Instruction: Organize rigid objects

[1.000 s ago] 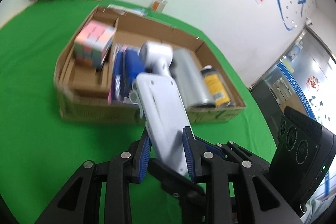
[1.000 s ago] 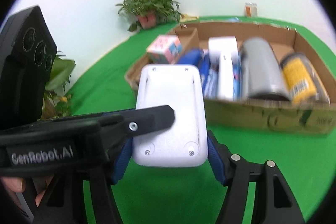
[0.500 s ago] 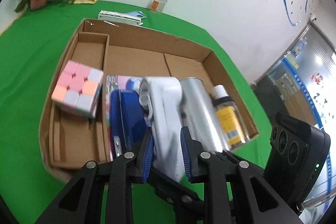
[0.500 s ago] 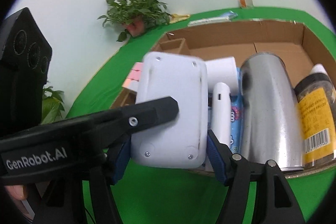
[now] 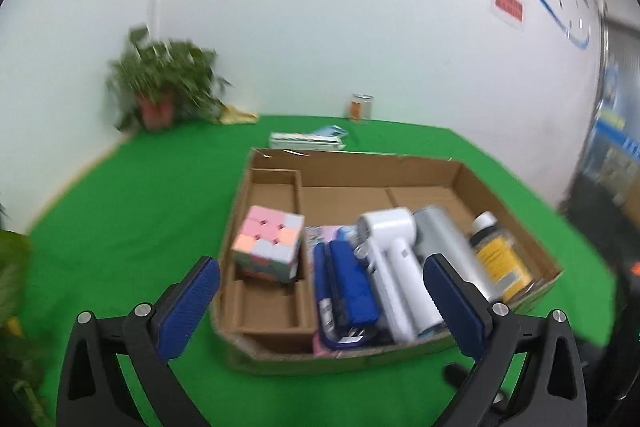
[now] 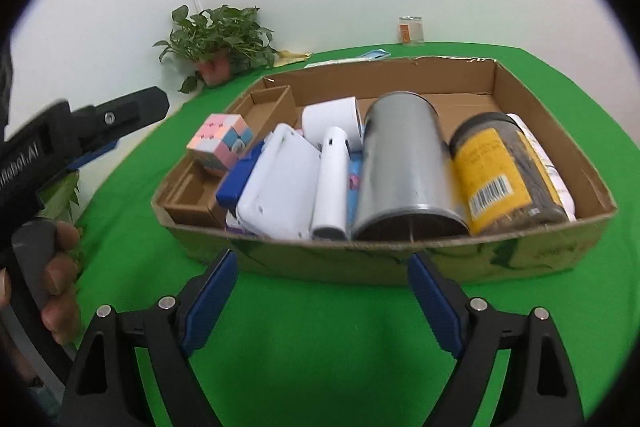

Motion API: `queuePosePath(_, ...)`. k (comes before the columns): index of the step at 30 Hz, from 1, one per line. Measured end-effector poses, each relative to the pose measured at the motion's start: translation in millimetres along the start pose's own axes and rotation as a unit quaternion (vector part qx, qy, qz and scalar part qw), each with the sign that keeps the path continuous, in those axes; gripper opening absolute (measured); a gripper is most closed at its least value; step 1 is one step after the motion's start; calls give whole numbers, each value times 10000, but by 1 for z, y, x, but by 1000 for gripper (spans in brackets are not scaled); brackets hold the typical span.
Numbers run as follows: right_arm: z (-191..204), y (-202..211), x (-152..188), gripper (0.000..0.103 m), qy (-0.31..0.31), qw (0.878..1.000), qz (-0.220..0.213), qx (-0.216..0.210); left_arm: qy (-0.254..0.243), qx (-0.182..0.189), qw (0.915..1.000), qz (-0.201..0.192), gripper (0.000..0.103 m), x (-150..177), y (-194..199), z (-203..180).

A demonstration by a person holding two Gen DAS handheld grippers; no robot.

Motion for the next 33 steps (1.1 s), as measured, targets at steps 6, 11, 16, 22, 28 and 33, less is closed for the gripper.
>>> queuePosePath(6,-12,19,11,87,348,9968,-246,675,26,44,9997,224,102,39,18,-29)
queuePosePath(11,-23,32,21,87,458,9950,-369,813,-156,24,9991,403,102,57,18,-52)
queuePosePath(16,-31,46,24,87,487,9939,-500,859,-90,76,9993,349,102,60,23,-68)
queuePosePath(22,-43,70,22,87,546,9911,-772,940,-83,87,9996,258,102,59,38,-85)
queuePosePath(28,-51,84,24,87,603,9897,-896,936,-84,251,9986,458,102,65,42,-99)
queuePosePath(33,-55,90,25,87,642,9879,-954,1044,67,95,9989,443,102,66,46,-93)
Point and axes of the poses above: each gripper's, at about its wrist camera, not at the fingertips, and y roughly against the way its jaws point, z to its left, x to its underside, the point moved 7 cm from there along -y, roughly the way its jaws point, and after that the axes turned 10 degrees about -y, right-handed, at the moved point
